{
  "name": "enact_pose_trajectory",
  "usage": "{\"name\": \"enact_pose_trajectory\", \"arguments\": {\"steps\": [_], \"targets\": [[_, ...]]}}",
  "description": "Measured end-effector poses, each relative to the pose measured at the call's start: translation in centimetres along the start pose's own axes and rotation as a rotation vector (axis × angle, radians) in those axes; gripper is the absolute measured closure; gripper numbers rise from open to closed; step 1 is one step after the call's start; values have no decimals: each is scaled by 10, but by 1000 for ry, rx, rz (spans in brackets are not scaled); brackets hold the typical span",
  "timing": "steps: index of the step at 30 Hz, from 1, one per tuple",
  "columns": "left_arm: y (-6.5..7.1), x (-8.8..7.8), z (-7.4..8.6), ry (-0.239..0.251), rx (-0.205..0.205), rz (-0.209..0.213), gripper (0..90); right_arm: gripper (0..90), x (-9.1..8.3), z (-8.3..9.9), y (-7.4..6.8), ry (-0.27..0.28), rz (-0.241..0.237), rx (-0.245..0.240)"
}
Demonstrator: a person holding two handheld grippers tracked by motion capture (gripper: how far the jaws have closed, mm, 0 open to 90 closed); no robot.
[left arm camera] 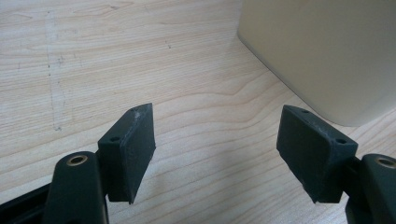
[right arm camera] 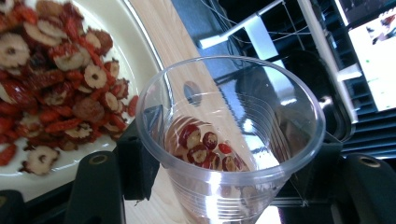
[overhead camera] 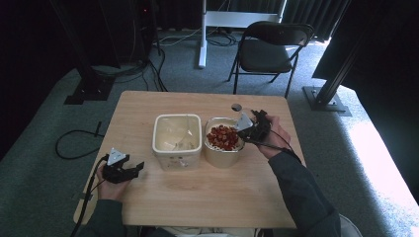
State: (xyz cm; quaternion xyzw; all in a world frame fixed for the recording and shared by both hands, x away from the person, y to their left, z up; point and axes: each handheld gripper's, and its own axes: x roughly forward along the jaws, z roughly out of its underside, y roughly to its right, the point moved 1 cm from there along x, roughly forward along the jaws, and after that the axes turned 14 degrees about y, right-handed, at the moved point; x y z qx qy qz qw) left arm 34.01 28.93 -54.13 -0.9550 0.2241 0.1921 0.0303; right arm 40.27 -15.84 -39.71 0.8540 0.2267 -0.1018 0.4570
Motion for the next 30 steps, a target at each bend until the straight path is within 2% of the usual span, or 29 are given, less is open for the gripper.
{"name": "enact_pose_trajectory", "arguments": {"steps": [4, 7, 11, 15, 18, 21, 22, 23, 28, 30], "targets": [[0, 0, 0, 0, 0, 0, 286, 350, 4, -7, -5, -41, 10, -113], [0, 0, 0, 2, -1, 0, 286, 350, 6, -11, -8, -51, 10, -164], [0, 0, 0, 2, 0, 0, 286, 349, 7, -14, -9, -57, 14, -208], [0, 0, 0, 2, 0, 0, 286, 349, 7, -15, -11, -60, 12, -223], [1, 0, 0, -1, 6, 0, 286, 349, 8, -15, -12, -70, 17, -260], [1, 0, 0, -2, 9, 1, 286, 349, 8, -16, -13, -72, 21, -277], [1, 0, 0, -3, 8, 1, 286, 349, 8, -16, -13, -76, 24, -295], [1, 0, 0, -2, 8, 1, 286, 349, 9, -17, -15, -88, 30, -337], [1, 0, 0, -3, 10, 0, 286, 350, 10, -18, -18, -96, 33, -386], [2, 0, 0, -2, 10, 0, 286, 350, 10, -19, -20, -106, 36, -420]]}}
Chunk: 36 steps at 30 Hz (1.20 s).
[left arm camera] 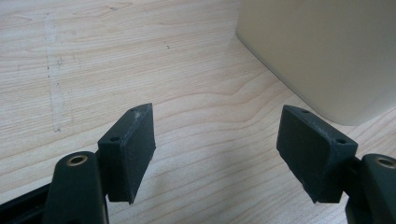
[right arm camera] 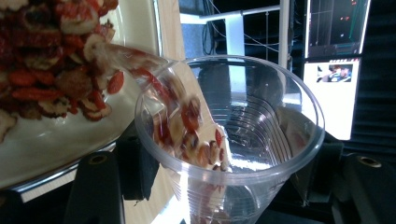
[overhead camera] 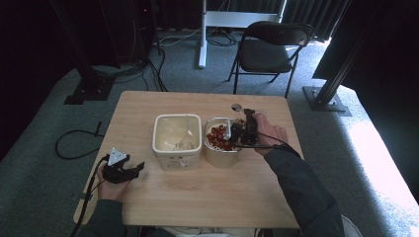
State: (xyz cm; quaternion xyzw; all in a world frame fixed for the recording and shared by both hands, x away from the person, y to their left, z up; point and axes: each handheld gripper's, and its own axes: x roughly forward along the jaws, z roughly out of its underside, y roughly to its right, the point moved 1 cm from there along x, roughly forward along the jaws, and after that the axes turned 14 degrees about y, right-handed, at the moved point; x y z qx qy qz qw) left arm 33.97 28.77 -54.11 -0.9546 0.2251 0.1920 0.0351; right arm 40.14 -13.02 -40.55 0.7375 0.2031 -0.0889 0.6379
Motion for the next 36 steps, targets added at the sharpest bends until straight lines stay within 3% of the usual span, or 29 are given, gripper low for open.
{"name": "enact_pose_trajectory", "arguments": {"steps": [2, 18, 36], "targets": [[0, 0, 0, 0, 1, 0, 286, 350, 0, -2, -2, -7, 9, -42], [1, 0, 0, 0, 6, 1, 286, 350, -1, -4, 4, -11, 27, -71], [1, 0, 0, 1, 6, 2, 286, 352, -2, -15, -2, -3, 12, -183]]}}
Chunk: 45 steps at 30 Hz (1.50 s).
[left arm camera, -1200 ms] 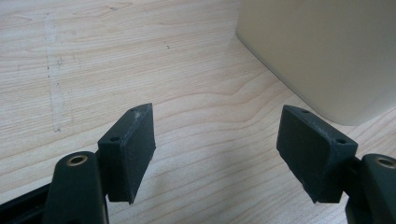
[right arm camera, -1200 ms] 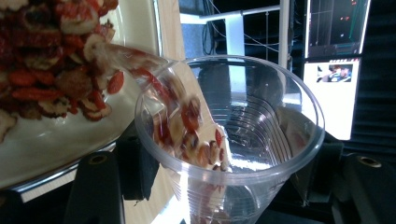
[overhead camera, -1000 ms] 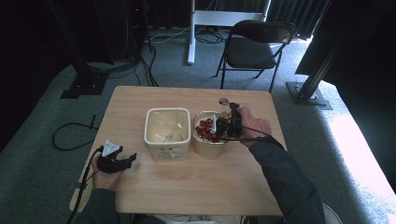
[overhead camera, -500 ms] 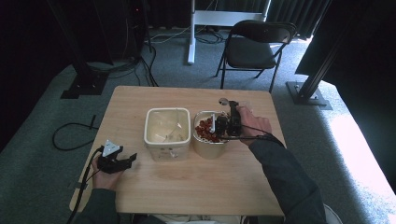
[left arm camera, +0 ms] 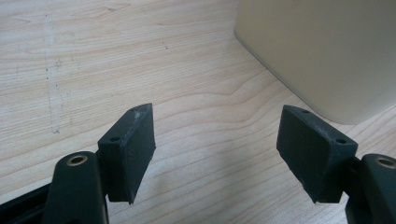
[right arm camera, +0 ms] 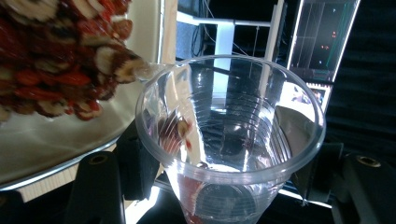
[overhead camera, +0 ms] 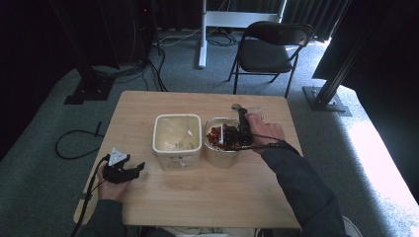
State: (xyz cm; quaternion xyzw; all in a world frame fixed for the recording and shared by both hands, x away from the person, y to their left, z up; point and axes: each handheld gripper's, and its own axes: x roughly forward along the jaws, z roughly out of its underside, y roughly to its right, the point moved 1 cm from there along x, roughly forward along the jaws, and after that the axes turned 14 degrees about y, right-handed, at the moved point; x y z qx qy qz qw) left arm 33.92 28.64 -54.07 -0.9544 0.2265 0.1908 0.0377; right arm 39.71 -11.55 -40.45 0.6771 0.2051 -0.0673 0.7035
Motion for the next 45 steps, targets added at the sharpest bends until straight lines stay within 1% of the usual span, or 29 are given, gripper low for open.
{"name": "enact_pose_trajectory", "arguments": {"steps": [3, 4, 6, 7, 8, 10, 11, 15, 19, 21, 22, 24, 25, 26, 27, 29, 30, 32, 34, 36, 37, 39, 40, 41, 42, 43, 44, 45], "targets": [[0, 1, 0, -6, 3, 1, 286, 353, 3, 1, 1, -29, 11, -14], [0, 1, 0, -6, 3, 1, 286, 353, 2, -1, -1, -22, 7, -18], [0, 0, 0, -3, 1, 0, 286, 354, 0, -6, -2, 0, 0, -42], [0, 0, 0, -1, 0, -1, 286, 354, -1, -6, -2, 3, 0, -43], [0, -1, 0, 0, 3, -1, 286, 354, -1, -4, -1, 1, 3, -33], [0, 0, 0, 1, 1, 1, 286, 354, 1, 0, 1, -24, 8, -21], [0, 0, 0, -1, 0, 1, 286, 354, 2, 1, 1, -32, 9, -22], [0, 0, 0, 0, 2, -1, 286, 355, -2, -5, -3, -6, 1, -55], [0, 0, 0, -2, 1, 1, 286, 355, 2, 2, 0, -38, 12, -37], [0, 1, 0, -6, 3, 1, 286, 355, -1, -5, -2, -10, 4, -54], [1, 1, 0, -5, 6, 1, 286, 356, -3, -10, -3, 15, 2, -79], [1, 0, 0, 0, 4, 1, 286, 356, -2, -7, -1, 6, 9, -68], [1, 0, 0, 2, 4, 0, 287, 355, 0, -4, 0, -12, 13, -55], [1, 0, 0, 2, 4, 0, 287, 355, 0, -4, 0, -12, 13, -55], [0, 1, 0, -5, 3, 2, 287, 356, 2, -2, 0, -28, 17, -48], [1, 1, 1, -8, 8, 2, 286, 357, -3, -9, -5, 12, 5, -91], [1, 1, 0, -4, 5, 1, 286, 357, -5, -10, -5, 26, 10, -95], [1, 0, 0, -2, 5, 2, 286, 357, -5, -9, -4, 22, 16, -88], [0, 0, 0, 0, 2, 2, 286, 357, 0, -2, 2, -16, 28, -46], [1, 0, 0, -4, 3, 2, 286, 358, -5, -8, -1, 20, 20, -83], [1, 0, 0, -3, 5, 2, 286, 358, -6, -9, -1, 23, 29, -80], [1, 0, 0, 2, 4, 3, 286, 358, -4, -6, 4, 4, 42, -48], [1, 0, 0, -2, 5, 3, 286, 358, -3, -6, 3, 0, 40, -61], [1, 0, 0, -4, 6, 2, 286, 358, -4, -8, 0, 6, 29, -97], [1, 0, 0, -2, 6, 3, 286, 358, -5, -9, -2, 9, 35, -115], [1, 0, 0, -1, 5, 3, 286, 359, -5, -8, 0, -1, 44, -94], [1, 0, 0, -2, 5, 3, 286, 359, -4, -8, 1, 0, 39, -73], [1, 0, 0, -4, 6, 2, 286, 359, -3, -8, -1, 2, 31, -93]]}}
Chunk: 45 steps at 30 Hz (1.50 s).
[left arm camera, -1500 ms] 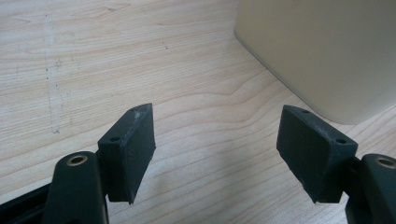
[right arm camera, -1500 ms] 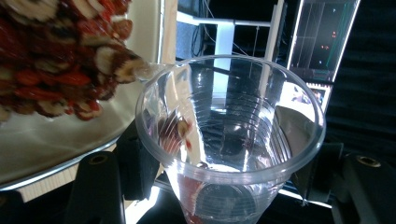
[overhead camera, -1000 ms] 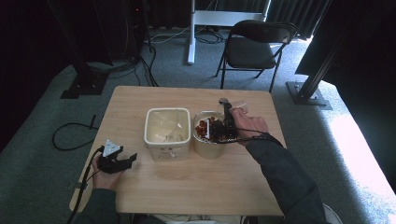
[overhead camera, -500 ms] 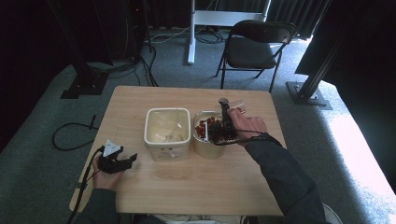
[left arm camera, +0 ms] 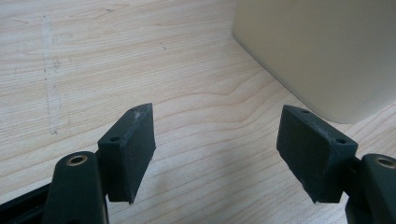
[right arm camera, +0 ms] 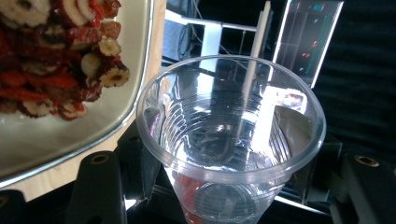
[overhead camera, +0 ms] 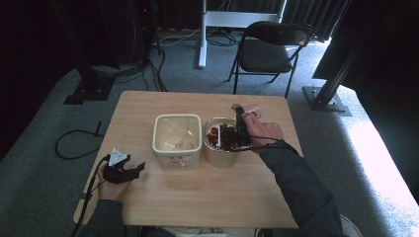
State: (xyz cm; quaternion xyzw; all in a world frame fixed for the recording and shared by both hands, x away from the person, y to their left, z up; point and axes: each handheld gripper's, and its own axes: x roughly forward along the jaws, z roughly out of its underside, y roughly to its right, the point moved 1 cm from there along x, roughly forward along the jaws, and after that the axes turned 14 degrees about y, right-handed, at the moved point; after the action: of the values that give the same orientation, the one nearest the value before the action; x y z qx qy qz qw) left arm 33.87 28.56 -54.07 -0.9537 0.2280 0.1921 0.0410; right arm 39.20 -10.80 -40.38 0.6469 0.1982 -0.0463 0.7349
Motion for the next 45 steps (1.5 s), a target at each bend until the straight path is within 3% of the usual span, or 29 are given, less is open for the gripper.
{"name": "enact_pose_trajectory", "arguments": {"steps": [1, 3, 5, 7, 9, 11, 20, 24, 31, 36, 38, 45], "targets": [[0, 0, 0, 2, 1, 0, 286, 358, 0, 0, -1, -9, 6, -18], [0, 0, 0, 7, -2, 1, 286, 360, 1, 1, 1, -14, 13, 16], [0, 0, 0, 0, -1, 0, 286, 359, 1, -1, -3, -4, 2, -33], [0, 0, 0, 2, 0, 2, 286, 360, 1, -1, -1, -10, 17, -7], [0, 0, 0, 0, 1, 1, 286, 359, 1, -2, -3, -7, 3, -32], [0, 0, 0, 5, -1, 1, 286, 360, 1, -2, -3, -5, 16, -9], [0, 0, 0, 2, 0, 1, 286, 359, 0, 3, -8, -3, -2, -11], [0, 0, 0, 1, 0, 1, 286, 359, -3, 7, -3, 15, 10, 39], [0, 0, 0, 2, 1, -1, 286, 358, -6, 8, -2, 22, 15, 32], [0, 0, 0, 3, 0, 0, 286, 358, -9, 10, 4, 80, 1, 134], [0, 0, 0, 3, 0, -1, 286, 358, -11, 12, 8, 131, -19, 208], [1, 0, 0, 3, 1, -1, 286, 358, -11, 34, 23, 295, -108, 552]]}}
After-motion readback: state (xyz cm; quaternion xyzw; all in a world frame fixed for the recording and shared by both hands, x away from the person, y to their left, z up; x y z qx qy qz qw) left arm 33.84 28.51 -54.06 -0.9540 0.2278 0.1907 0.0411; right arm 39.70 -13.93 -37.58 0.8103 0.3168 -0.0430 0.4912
